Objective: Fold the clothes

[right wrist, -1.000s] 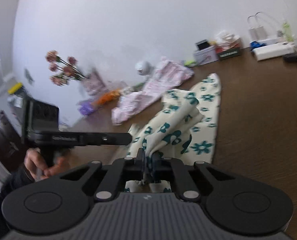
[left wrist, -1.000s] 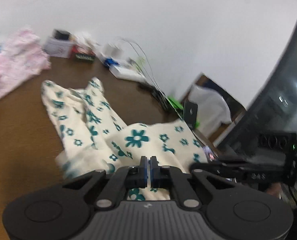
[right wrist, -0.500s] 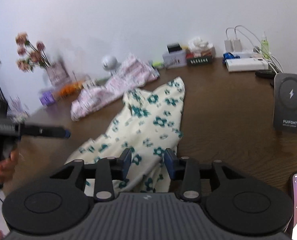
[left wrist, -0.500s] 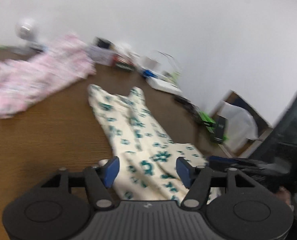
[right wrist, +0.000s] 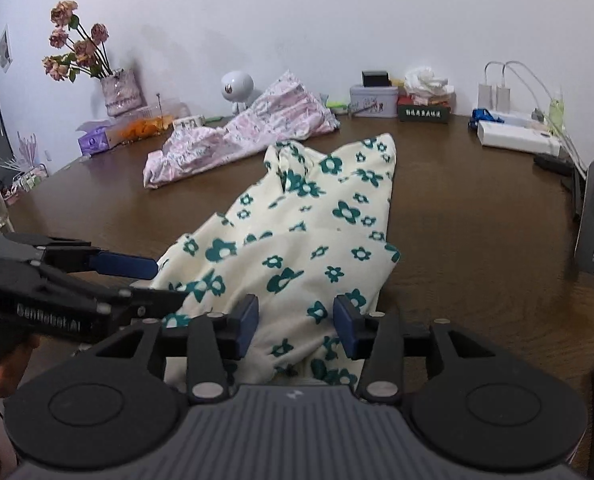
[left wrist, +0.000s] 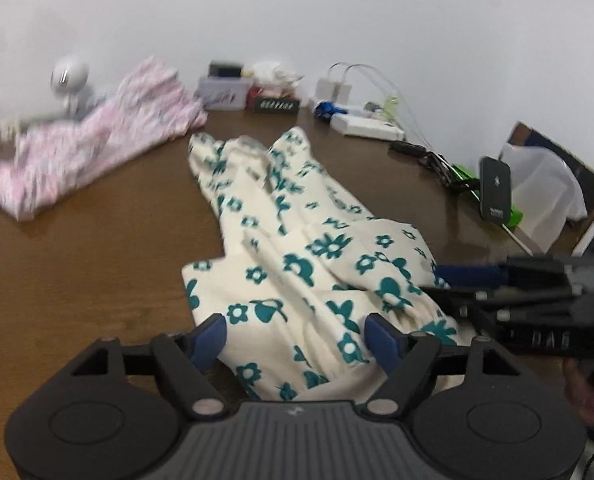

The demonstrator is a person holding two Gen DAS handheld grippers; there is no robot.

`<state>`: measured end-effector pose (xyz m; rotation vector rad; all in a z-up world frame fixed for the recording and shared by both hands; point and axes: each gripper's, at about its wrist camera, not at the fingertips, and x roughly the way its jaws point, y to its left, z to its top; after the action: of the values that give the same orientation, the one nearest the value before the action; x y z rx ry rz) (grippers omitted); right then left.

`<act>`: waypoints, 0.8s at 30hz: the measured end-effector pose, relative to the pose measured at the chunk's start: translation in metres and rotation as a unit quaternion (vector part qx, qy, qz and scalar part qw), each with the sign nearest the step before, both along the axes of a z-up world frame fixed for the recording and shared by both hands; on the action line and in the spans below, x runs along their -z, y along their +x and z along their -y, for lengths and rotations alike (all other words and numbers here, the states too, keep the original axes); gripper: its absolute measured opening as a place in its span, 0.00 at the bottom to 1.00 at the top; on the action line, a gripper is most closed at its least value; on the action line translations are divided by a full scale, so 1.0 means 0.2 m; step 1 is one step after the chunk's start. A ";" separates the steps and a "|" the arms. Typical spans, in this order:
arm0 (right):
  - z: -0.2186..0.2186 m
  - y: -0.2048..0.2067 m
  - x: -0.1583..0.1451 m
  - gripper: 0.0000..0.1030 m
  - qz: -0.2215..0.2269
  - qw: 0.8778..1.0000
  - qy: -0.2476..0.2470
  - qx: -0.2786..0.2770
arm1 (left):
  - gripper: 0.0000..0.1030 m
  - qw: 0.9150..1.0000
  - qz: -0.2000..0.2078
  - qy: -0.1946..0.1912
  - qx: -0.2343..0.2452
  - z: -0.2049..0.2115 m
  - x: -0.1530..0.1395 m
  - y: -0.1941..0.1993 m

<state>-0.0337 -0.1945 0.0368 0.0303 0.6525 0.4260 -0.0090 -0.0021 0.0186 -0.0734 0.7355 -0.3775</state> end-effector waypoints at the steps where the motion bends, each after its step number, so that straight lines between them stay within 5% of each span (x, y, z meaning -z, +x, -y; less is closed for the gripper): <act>1: 0.00 0.01 0.01 0.42 -0.003 1.000 0.000 0.000 | 0.71 1.000 -0.002 -0.007 -0.001 -0.01 0.01 0.01; 2: 0.00 0.01 0.02 0.42 -0.004 1.000 0.002 -0.001 | 0.67 1.000 -0.003 -0.012 -0.002 -0.02 0.01 0.00; 4: 0.00 0.01 0.05 0.42 -0.003 1.000 0.005 -0.003 | 0.36 0.999 -0.004 -0.033 -0.009 -0.04 0.02 -0.01; 6: 0.00 0.00 0.04 0.32 0.001 1.000 0.006 -0.002 | 0.14 0.999 -0.002 -0.049 -0.007 -0.05 0.01 -0.01; 9: 0.03 -0.02 0.02 0.06 0.009 1.000 0.023 -0.002 | 0.10 0.998 0.013 -0.056 0.002 -0.05 -0.03 -0.03; 13: 0.08 -0.05 -0.04 0.04 0.016 0.999 0.047 -0.010 | 0.10 0.997 0.051 -0.051 0.015 -0.03 -0.10 -0.09; 17: 0.07 -0.06 -0.06 0.04 0.019 0.999 0.035 -0.018 | 0.10 0.993 0.108 0.022 0.027 0.05 -0.17 -0.17; 20: 0.06 -0.05 -0.04 0.04 0.011 0.999 0.033 -0.019 | 0.10 0.994 0.093 0.029 0.039 0.09 -0.17 -0.17; 24: 0.04 -0.05 -0.03 0.04 0.014 0.999 0.028 -0.022 | 0.02 0.997 0.060 -0.018 0.046 0.07 -0.11 -0.14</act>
<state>-0.0442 -0.2025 0.0425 0.0633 0.6149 0.4871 -0.0378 -0.0160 0.0412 -0.0509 0.6154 -0.4787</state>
